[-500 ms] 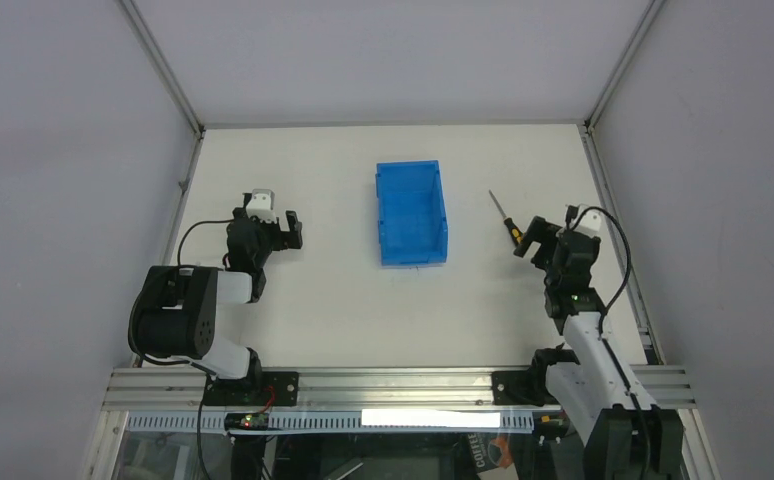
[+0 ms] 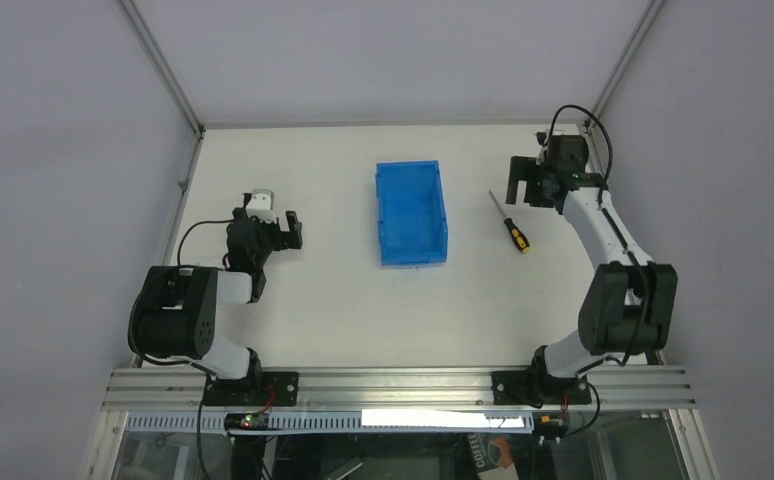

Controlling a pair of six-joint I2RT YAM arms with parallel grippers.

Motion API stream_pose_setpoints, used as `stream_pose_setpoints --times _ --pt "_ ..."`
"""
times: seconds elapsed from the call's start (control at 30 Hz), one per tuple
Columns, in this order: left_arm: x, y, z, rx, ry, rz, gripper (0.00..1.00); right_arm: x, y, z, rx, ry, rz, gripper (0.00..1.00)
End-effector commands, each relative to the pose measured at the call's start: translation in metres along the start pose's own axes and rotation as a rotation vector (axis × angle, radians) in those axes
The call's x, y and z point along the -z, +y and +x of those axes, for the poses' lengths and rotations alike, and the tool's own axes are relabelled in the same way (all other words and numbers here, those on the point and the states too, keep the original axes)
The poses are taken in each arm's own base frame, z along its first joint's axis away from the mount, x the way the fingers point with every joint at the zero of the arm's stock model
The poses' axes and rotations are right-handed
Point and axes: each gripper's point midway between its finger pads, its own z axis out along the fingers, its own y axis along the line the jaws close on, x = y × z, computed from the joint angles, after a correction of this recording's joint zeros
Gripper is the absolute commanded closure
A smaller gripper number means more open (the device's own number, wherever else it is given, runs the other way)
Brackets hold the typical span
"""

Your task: Put the screwdriver in the bin

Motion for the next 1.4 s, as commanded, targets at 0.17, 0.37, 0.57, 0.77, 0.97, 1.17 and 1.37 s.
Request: stream_pose_setpoints --times 0.17,0.37,0.57,0.77,0.97,1.17,1.37 --pt "-0.004 0.001 -0.016 0.018 -0.049 -0.001 0.01 -0.063 -0.001 0.05 0.125 0.297 -0.044 0.04" --pt "-0.004 0.001 -0.016 0.018 -0.049 -0.001 0.01 -0.092 0.001 0.091 0.107 0.411 -0.063 0.19" --pt "-0.004 0.001 -0.016 0.019 -0.049 -0.001 0.01 -0.095 -0.002 0.102 0.097 0.434 -0.044 0.74" --pt "-0.004 0.001 -0.016 0.018 -0.05 0.001 0.01 -0.076 -0.004 0.073 0.076 0.352 -0.01 0.96" --pt "-0.004 0.001 -0.016 0.018 -0.05 0.0 0.01 -0.032 -0.019 0.018 -0.039 0.218 0.133 0.99" --pt "-0.004 0.001 -0.016 0.018 -0.05 -0.001 0.01 0.021 0.013 -0.022 -0.194 0.152 0.007 1.0" --pt "-0.004 0.001 -0.016 0.018 -0.05 0.0 0.01 0.065 0.081 -0.045 -0.215 0.093 -0.172 0.98"
